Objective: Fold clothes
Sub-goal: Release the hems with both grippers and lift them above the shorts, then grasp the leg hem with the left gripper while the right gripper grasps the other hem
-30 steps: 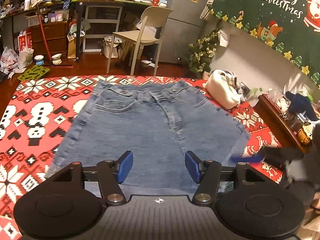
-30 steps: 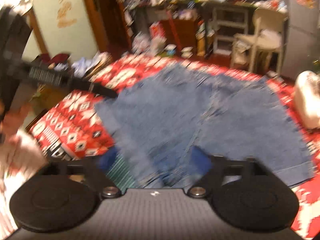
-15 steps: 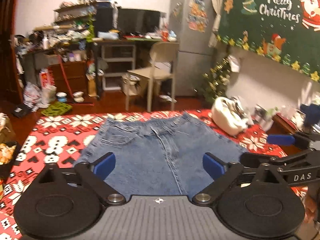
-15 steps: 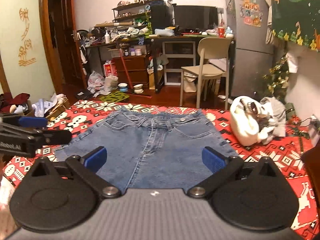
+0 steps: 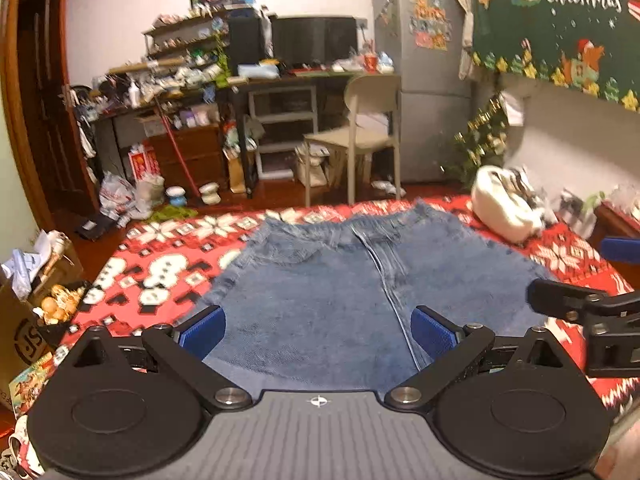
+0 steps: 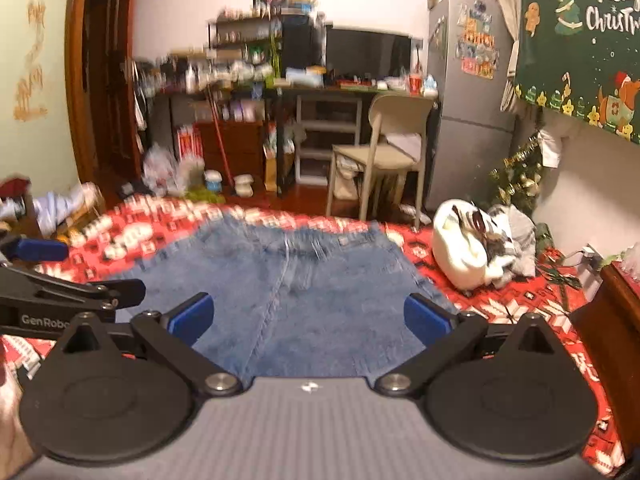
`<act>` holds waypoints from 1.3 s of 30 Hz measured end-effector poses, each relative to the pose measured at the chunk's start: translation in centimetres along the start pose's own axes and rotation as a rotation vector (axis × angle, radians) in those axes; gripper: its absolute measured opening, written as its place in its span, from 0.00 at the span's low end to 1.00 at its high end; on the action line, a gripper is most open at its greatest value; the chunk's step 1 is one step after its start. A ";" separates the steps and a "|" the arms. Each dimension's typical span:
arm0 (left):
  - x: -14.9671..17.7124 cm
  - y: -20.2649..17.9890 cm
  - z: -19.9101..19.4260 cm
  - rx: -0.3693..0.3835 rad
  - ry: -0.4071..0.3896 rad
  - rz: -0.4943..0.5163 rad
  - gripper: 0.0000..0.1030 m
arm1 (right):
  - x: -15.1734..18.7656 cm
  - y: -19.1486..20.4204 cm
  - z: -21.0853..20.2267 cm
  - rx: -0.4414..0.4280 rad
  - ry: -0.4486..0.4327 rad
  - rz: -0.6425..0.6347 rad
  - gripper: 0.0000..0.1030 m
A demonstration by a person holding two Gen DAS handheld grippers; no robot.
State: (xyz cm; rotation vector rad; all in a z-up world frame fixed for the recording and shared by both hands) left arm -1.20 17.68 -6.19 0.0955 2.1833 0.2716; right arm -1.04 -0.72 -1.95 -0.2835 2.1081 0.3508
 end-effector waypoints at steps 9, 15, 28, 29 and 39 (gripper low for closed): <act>2.5 -1.7 1.7 -0.045 0.149 -0.005 0.97 | 2.3 1.3 0.1 0.042 -0.015 -0.010 0.99; 3.1 -2.3 2.8 -0.015 0.211 0.028 0.97 | 3.0 0.6 1.4 0.044 0.051 0.034 0.99; 4.7 -2.2 5.0 0.086 0.233 -0.161 0.94 | 3.4 -1.7 4.3 0.049 0.176 0.207 0.95; 4.9 -2.0 5.5 0.147 0.258 -0.199 0.89 | 3.4 -2.1 4.7 0.050 0.192 0.238 0.93; 6.8 0.8 7.6 0.331 0.359 -0.572 0.71 | 6.0 -4.0 8.9 -0.056 0.442 0.538 0.46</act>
Point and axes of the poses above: each gripper's, at about its wrist camera, not at the fingertips, and z roughly the way its jaws point, y to its left, x to its underside, the point moved 5 cm from there along z, roughly the way its jaws point, and after that the axes turned 12 degrees about z, right-handed, at the moved point
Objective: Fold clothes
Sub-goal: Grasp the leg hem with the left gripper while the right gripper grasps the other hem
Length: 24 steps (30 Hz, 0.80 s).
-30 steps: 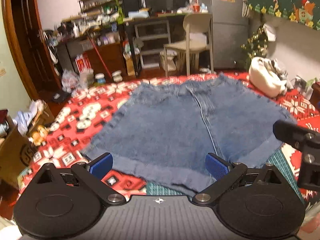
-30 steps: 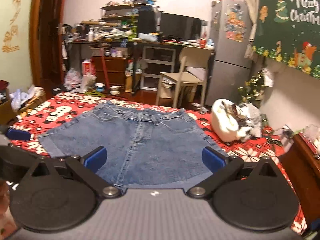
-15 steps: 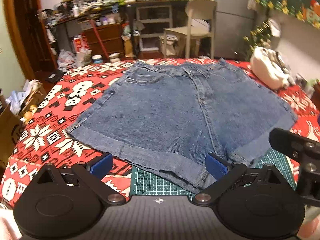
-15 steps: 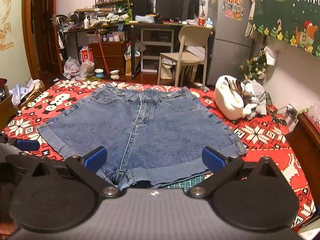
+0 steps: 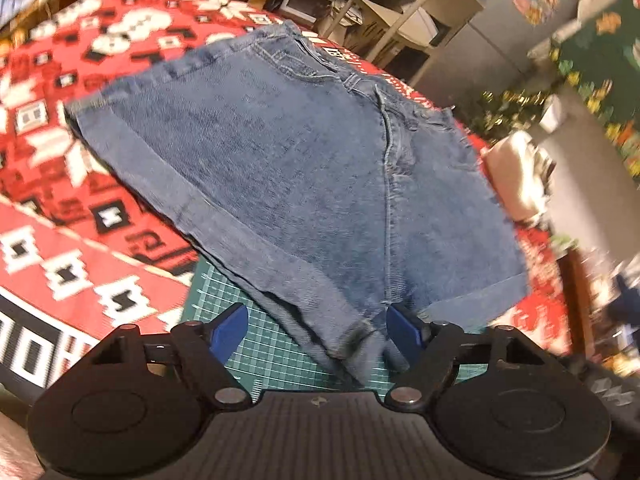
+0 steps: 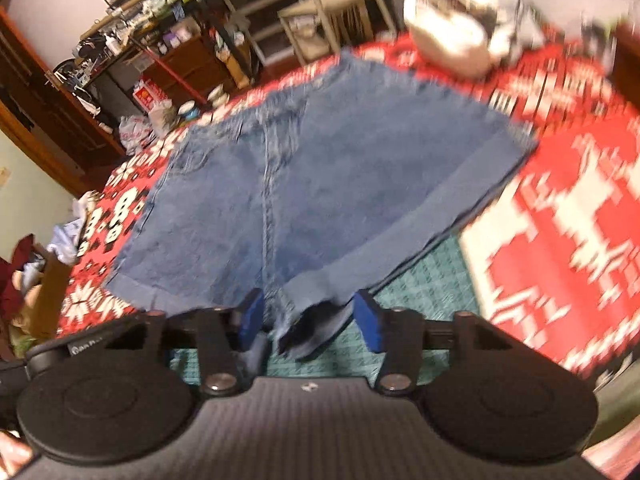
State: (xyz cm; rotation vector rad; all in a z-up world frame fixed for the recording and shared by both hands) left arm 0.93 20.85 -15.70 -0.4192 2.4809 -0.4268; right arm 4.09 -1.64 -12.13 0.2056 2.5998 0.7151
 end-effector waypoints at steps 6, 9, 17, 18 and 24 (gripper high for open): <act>0.3 0.6 0.7 0.057 0.017 -0.099 0.57 | 0.6 -0.6 3.2 -0.032 0.096 0.147 0.40; 0.3 0.9 1.0 0.096 0.022 -0.142 0.49 | 0.5 -0.6 4.1 -0.052 0.108 0.191 0.29; 0.5 0.7 1.6 0.117 0.020 -0.162 0.33 | 0.6 -0.2 5.3 -0.061 0.114 0.220 0.12; 0.5 0.6 1.6 0.115 0.018 -0.155 0.33 | 0.6 -0.1 5.4 -0.063 0.113 0.219 0.12; 0.8 -0.5 2.1 0.085 0.015 -0.092 0.37 | 1.3 0.7 6.3 -0.046 0.130 0.199 0.21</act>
Point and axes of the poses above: each gripper's, at about its wrist camera, not at the fingertips, and z roughly the way its jaws point, y to its left, x to its underside, the point moved 5 cm from there along z, roughly the way its jaws point, and after that the axes turned 12 degrees about z, right-handed, at the moved point
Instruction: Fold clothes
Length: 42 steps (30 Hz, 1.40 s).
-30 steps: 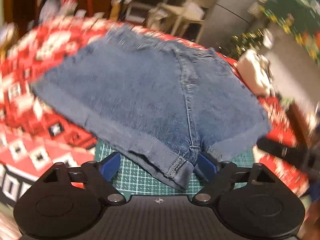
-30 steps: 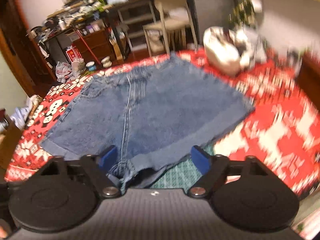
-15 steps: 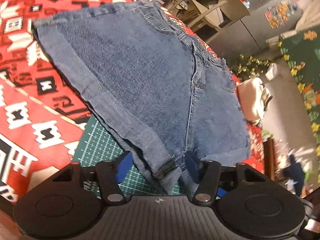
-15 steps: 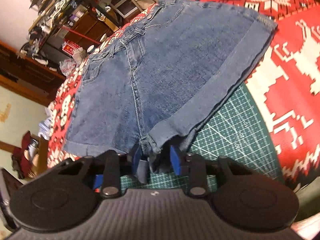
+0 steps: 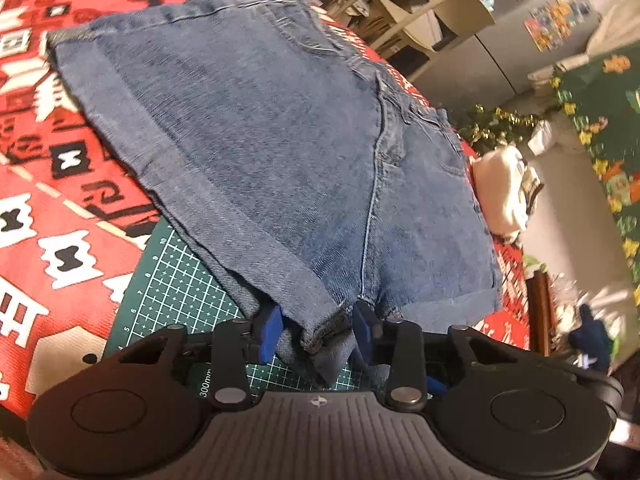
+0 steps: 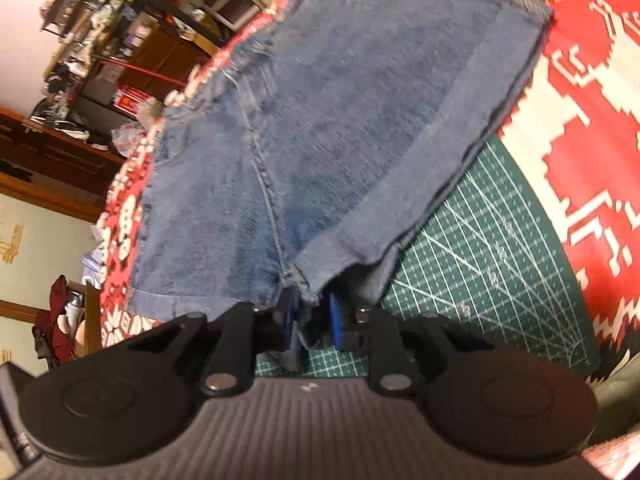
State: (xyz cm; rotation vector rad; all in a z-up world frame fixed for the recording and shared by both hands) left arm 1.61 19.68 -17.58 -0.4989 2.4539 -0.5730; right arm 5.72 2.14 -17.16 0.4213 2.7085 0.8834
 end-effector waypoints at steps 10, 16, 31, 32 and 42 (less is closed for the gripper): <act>1.0 -1.7 -0.6 -0.031 -0.008 0.130 0.05 | 1.4 0.1 1.9 0.038 0.058 0.015 0.02; 1.9 -2.1 0.4 -0.092 0.028 0.195 0.06 | 2.1 0.6 2.9 0.047 0.064 0.005 0.02; 2.3 -2.7 -0.1 -0.082 0.021 0.211 0.15 | 1.6 1.0 2.7 0.054 0.029 0.004 0.11; 2.4 -2.9 -0.3 -0.076 0.018 0.220 0.16 | 1.0 0.8 2.1 0.057 0.014 0.008 0.11; 1.4 -3.6 -2.3 -0.011 -0.064 0.217 0.20 | -4.6 -1.6 -3.6 0.083 -0.142 0.050 0.25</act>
Point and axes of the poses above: each gripper's, at about its wrist camera, not at the fingertips, and z roughly the way its jaws point, y to its left, x to its underside, the point moved 5 cm from there along z, roughly the way its jaws point, and after that the axes turned 12 degrees about z, right-handed, at the moved point
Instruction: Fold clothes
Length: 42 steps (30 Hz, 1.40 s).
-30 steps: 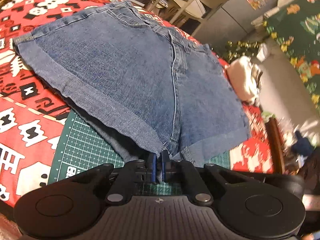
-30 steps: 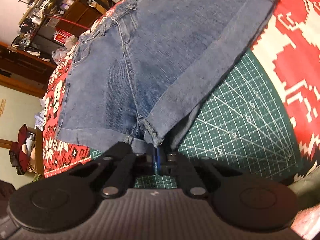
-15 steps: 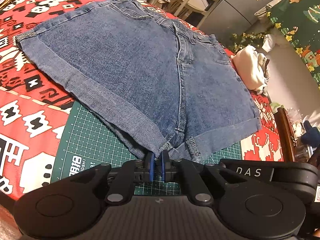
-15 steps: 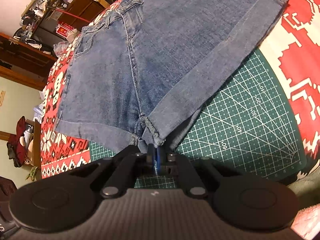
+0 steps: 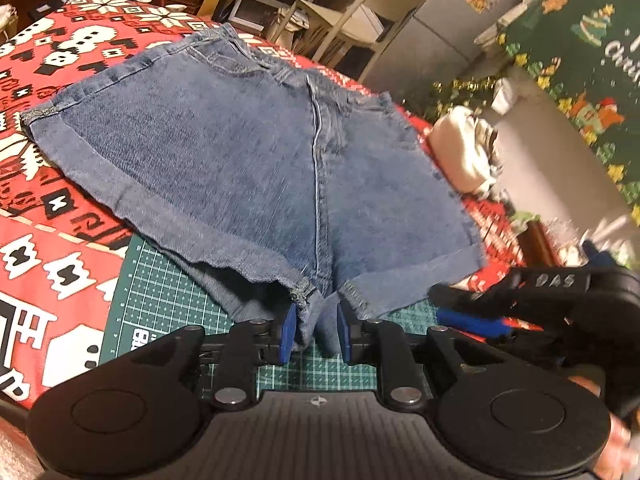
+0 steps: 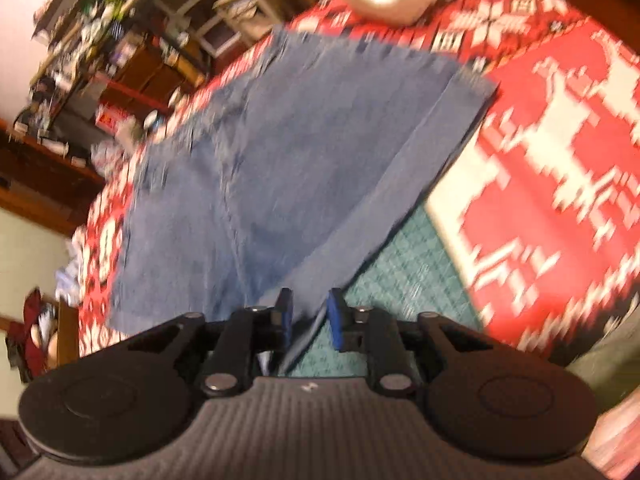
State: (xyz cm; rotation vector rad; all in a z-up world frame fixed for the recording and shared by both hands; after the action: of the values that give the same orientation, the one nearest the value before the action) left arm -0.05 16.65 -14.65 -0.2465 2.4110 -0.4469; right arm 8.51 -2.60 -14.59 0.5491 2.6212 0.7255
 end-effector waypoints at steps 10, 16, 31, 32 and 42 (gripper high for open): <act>-0.8 -1.2 -1.2 0.120 -0.033 0.006 0.20 | -6.4 -3.4 -0.6 0.050 -0.083 0.023 0.32; -1.4 -2.6 0.3 0.095 -0.024 0.065 0.19 | -10.2 -5.7 0.5 0.089 -0.108 0.028 0.32; -1.0 -4.6 5.2 0.054 0.043 0.210 0.19 | -15.3 -7.7 3.8 0.261 -0.199 -0.173 0.31; -0.9 -4.6 5.4 0.051 0.049 0.217 0.19 | -15.1 -7.4 3.9 0.268 -0.207 -0.190 0.31; 0.0 -4.7 6.2 0.030 0.092 0.265 0.10 | -15.0 -7.8 1.3 0.268 -0.254 -0.082 0.03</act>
State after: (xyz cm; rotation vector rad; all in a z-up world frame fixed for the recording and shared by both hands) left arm 4.22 10.73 -17.29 0.1084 2.4794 -0.3791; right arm 19.85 -15.06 -16.27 0.5626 2.4962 0.2594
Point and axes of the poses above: each gripper's, at about its wrist camera, not at the fingertips, and z roughly the way its jaws point, y to its left, x to its underside, the point moved 5 cm from there along z, roughly the way its jaws point, and after that the axes turned 12 degrees about z, right-handed, at the moved point
